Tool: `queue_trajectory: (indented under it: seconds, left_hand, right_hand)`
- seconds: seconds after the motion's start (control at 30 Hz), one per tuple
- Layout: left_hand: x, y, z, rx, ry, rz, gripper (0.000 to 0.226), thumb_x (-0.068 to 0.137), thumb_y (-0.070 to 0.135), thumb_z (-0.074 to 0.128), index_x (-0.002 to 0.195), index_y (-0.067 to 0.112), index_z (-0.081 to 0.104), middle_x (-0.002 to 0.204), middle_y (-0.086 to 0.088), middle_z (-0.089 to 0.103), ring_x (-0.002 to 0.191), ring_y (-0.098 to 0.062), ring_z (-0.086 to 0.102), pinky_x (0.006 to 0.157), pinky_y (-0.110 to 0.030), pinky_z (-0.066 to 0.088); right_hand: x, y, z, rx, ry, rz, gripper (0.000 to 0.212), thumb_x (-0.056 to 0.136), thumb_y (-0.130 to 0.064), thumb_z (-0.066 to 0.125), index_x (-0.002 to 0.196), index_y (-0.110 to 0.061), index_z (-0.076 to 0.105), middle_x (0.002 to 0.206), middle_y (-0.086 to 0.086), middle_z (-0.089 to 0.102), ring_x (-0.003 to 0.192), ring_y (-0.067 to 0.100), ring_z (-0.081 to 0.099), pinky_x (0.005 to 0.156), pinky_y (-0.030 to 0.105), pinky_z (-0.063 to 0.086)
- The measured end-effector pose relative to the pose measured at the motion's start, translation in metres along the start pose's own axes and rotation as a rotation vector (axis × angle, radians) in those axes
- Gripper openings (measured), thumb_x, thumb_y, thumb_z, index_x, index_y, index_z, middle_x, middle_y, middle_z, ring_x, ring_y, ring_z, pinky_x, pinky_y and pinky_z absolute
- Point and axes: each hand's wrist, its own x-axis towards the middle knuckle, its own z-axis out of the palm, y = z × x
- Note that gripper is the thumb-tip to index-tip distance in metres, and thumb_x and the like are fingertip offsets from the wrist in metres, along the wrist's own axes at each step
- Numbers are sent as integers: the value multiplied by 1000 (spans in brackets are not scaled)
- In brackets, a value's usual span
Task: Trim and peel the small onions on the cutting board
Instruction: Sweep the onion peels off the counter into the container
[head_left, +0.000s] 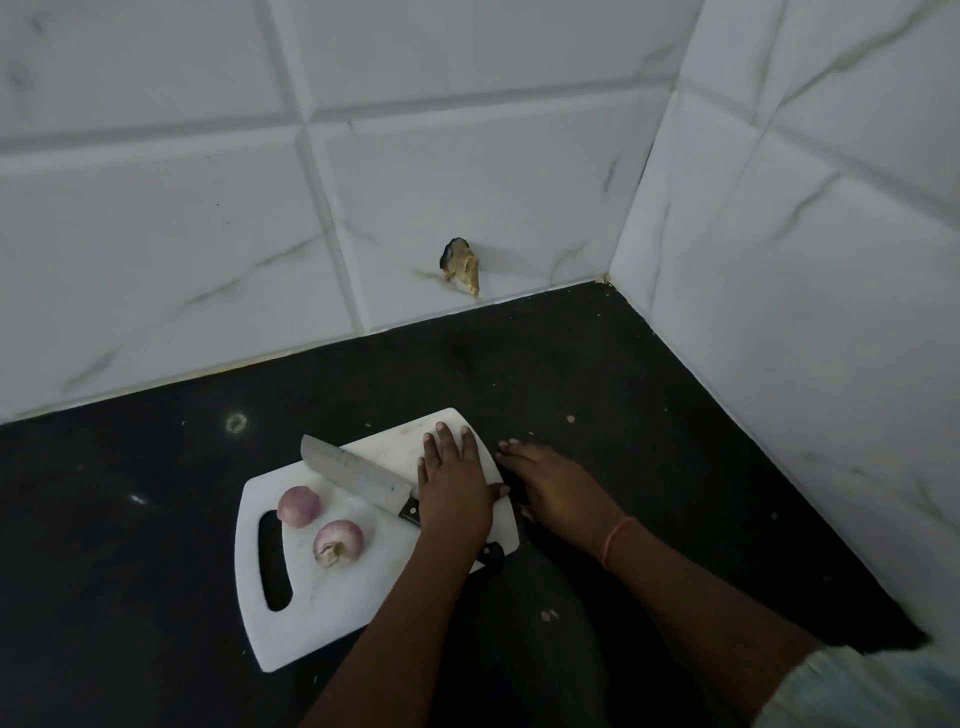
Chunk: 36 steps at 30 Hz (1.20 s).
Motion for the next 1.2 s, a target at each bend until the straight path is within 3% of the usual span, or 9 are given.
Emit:
queue_trajectory:
  seconds: [0.2,0.33,0.43,0.5,0.57,0.77,0.9,1.0,1.2]
  left_hand:
    - [-7,-12,1,12,-13,28,93,98,51,52,159,14,-8,166,-17,-14,154,-34,-8,125,-45,6]
    - [-10,-19,4,33,-14,43,93,97,53,52,159,14,-7,166,-16,-13,154,-34,-7,124,-45,7]
    - [-10,-20,4,27,-12,54,93,97,53,52,159,15,-6,166,-16,-12,154,-35,-7,125,-46,7]
    - [-10,-20,4,37,-4,57,93,97,53,52,159,14,-5,166,-16,-11,154,-35,-7,125,-46,8]
    - [-10,-19,3,32,2,52,93,96,52,54,159,14,-4,166,-16,-10,154,-35,-6,124,-47,8]
    - [-11,-19,2,16,1,44,93,96,51,56,159,15,-2,166,-15,-10,154,-35,-6,124,-47,8]
    - [-10,-19,3,10,9,41,94,95,50,58,159,15,-1,167,-15,-9,154,-35,-5,123,-47,9]
    - [-10,-18,4,13,16,37,94,95,51,57,159,15,-1,167,-15,-9,154,-34,-4,124,-47,9]
    - [-11,-17,1,10,11,36,93,95,50,58,159,16,1,167,-15,-7,154,-35,-3,124,-46,10]
  right_hand:
    - [-28,-9,12,-5,65,5,40,100,-16,47,139,-11,50,150,5,43,140,17,37,115,27,29]
    - [-50,-14,4,117,237,126,34,96,-29,57,128,-19,61,140,-3,54,130,9,48,109,31,40]
    - [-78,-20,1,269,317,205,77,80,-57,70,144,-32,37,156,-15,25,145,1,16,120,25,17]
    - [-99,-25,4,140,183,186,115,66,-78,66,154,-31,8,162,-15,-6,148,5,-14,120,29,-5]
    - [-111,-22,11,-41,111,176,127,62,-89,57,154,-29,-7,161,-10,-18,146,11,-24,120,38,-12]
    - [-86,2,12,39,426,403,89,87,-65,53,154,-21,15,163,-2,-1,149,12,-12,122,51,5]
    - [-98,-12,13,37,293,262,112,71,-79,60,154,-22,11,163,-6,-5,149,10,-15,122,42,-3]
    - [-96,-21,25,-130,249,186,116,69,-87,52,155,-19,13,163,-1,-4,149,16,-14,122,49,0]
    - [-53,-14,25,-118,329,374,102,76,-82,45,154,-23,15,164,2,-2,149,16,-16,121,49,-5]
